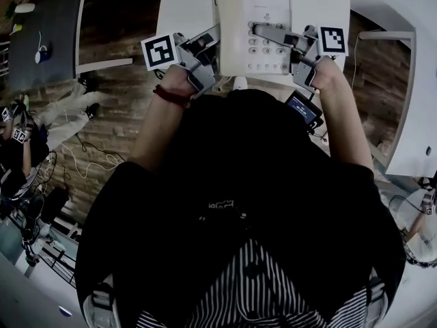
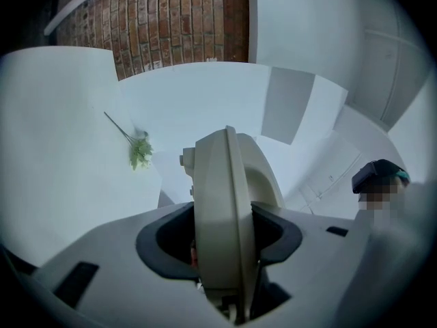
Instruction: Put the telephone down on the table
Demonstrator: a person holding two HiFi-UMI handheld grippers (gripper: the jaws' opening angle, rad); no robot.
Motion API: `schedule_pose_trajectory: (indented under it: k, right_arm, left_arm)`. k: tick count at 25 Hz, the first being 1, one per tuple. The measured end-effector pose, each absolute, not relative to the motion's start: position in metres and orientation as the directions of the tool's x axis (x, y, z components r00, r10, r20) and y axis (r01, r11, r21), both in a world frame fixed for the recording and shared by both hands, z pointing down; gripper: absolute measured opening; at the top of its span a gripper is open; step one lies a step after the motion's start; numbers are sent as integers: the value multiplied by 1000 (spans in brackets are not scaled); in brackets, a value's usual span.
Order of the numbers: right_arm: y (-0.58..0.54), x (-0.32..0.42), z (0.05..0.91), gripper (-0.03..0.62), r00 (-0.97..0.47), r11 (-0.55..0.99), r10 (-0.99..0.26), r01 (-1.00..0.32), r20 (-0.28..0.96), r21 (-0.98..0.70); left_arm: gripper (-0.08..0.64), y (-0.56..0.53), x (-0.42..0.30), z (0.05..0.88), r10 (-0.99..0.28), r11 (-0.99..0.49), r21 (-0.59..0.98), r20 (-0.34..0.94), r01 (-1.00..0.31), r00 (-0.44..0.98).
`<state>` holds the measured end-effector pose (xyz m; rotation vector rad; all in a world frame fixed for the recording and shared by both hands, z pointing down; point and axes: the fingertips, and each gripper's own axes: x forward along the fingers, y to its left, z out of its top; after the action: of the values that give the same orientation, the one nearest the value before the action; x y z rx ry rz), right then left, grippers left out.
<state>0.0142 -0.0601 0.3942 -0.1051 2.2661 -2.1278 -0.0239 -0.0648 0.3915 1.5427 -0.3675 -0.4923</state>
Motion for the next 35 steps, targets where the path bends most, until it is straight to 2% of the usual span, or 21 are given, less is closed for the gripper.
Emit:
schedule_pose_trajectory:
  k: [11, 18, 35]
  right_arm:
    - [-64, 13, 396, 206, -996, 77, -82, -35, 29, -996]
    - [-55, 12, 366, 207, -998, 211, -68, -11, -3, -978]
    - [-58, 18, 350, 206, -974, 251, -228, -73, 15, -965]
  left_arm:
    - [206, -69, -24, 394, -505, -40, 996, -89, 80, 859]
    - [206, -61, -25, 362, -485, -187, 981, -137, 50, 864]
    - [206, -71, -17, 347, -327, -236, 965, -189, 114, 926]
